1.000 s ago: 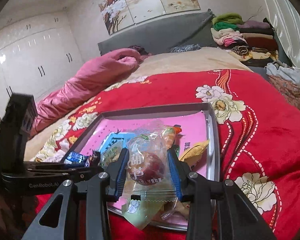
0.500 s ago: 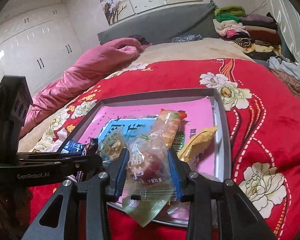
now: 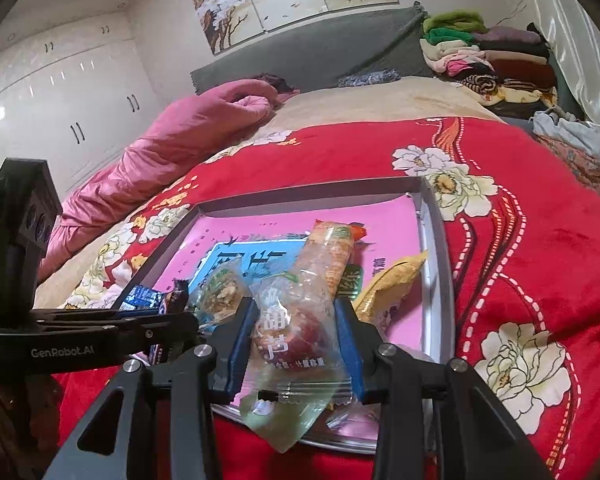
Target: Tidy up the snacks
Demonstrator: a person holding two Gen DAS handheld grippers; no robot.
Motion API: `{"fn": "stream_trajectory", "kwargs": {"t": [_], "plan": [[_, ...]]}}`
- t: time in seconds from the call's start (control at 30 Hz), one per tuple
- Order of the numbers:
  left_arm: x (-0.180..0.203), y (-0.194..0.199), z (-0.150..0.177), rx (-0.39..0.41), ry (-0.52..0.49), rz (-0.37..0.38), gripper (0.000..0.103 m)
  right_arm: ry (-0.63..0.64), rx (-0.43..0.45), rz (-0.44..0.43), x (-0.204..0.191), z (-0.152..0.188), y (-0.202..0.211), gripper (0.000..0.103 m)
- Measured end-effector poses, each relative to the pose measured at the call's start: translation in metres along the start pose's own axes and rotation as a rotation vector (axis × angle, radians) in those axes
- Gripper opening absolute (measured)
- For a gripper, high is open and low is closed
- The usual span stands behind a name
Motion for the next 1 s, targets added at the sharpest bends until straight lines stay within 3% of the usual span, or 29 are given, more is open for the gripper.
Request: {"fn": "stream_trajectory", "kwargs": {"t": [0.53, 0.63, 0.83, 0.9, 1.0], "plan": [[0.002, 0.003, 0.001, -0.004, -0.006, 0.006, 0.034, 0.002, 0.032, 0.038, 0.004, -0.005, 0.007, 0.055], [0.004, 0.005, 0.001, -0.002, -0.01, 0.013, 0.04, -0.006, 0.048, 0.05, 0.006, -0.007, 0.01, 0.056], [0.008, 0.012, 0.001, 0.017, -0.028, 0.016, 0.053, 0.011, 0.125, 0.066, 0.003, -0.016, 0.026, 0.069], [0.009, 0.015, 0.001, 0.023, -0.028, 0.017, 0.063, 0.02, 0.143, 0.072, 0.002, -0.018, 0.031, 0.07], [0.007, 0.022, 0.001, 0.039, -0.027, 0.013, 0.069, 0.036, 0.17, 0.076, -0.001, -0.021, 0.038, 0.073]]}}
Point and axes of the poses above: each gripper's, at about its wrist camera, not at the fingertips, and y roughly against the way its jaws point, x to its right, z to its underside, the point moved 2 cm from there along -y, roughly the way its jaws point, and after that the axes turned 9 degrees about x, right-handed, at the moved point
